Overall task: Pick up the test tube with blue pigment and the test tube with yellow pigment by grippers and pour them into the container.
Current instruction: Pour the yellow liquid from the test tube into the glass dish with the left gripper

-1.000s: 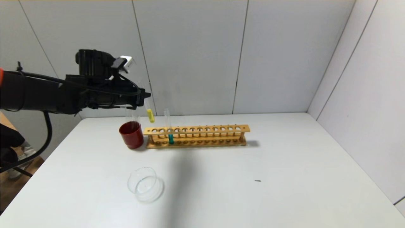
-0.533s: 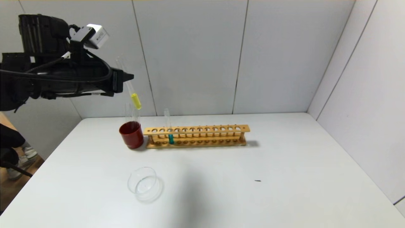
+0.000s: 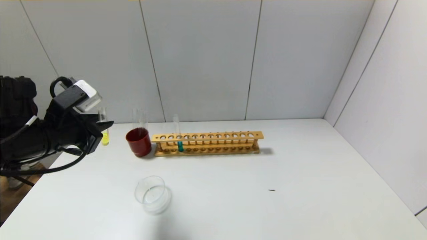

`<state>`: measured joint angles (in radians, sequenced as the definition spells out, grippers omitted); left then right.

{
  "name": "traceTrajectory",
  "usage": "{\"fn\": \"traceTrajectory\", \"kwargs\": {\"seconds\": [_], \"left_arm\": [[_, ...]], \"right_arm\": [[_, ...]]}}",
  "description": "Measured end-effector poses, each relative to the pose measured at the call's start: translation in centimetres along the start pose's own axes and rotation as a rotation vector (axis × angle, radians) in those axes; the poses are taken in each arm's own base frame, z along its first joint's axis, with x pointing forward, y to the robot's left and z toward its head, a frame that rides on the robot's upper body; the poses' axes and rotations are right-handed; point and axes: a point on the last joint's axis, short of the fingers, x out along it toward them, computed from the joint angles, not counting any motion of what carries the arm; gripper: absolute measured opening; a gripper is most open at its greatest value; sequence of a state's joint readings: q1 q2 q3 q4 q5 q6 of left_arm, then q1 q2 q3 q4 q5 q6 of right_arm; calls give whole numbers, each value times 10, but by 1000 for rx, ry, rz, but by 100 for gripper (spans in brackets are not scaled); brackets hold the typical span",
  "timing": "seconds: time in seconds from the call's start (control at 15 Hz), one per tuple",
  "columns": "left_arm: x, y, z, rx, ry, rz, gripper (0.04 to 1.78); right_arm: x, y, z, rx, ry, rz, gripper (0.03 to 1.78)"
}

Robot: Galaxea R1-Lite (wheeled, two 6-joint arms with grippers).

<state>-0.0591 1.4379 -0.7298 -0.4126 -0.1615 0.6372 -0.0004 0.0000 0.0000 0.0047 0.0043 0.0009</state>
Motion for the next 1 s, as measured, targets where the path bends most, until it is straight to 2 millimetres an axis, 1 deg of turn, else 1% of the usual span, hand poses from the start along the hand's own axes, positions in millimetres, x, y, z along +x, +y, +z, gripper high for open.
{"fn": "traceTrajectory", "kwargs": {"seconds": [0.2, 0.47, 0.67, 1.0], "left_arm": [[-6, -13, -17, 169, -8, 10, 31], [-7, -28, -37, 371, 55, -52, 31], [-2, -36, -49, 532, 88, -103, 31], [8, -42, -59, 740, 114, -163, 31]], "right_arm": [[0, 0, 0, 0, 0, 0, 175], [0, 0, 0, 0, 0, 0, 175], [0, 0, 0, 0, 0, 0, 175], [0, 0, 0, 0, 0, 0, 175]]}}
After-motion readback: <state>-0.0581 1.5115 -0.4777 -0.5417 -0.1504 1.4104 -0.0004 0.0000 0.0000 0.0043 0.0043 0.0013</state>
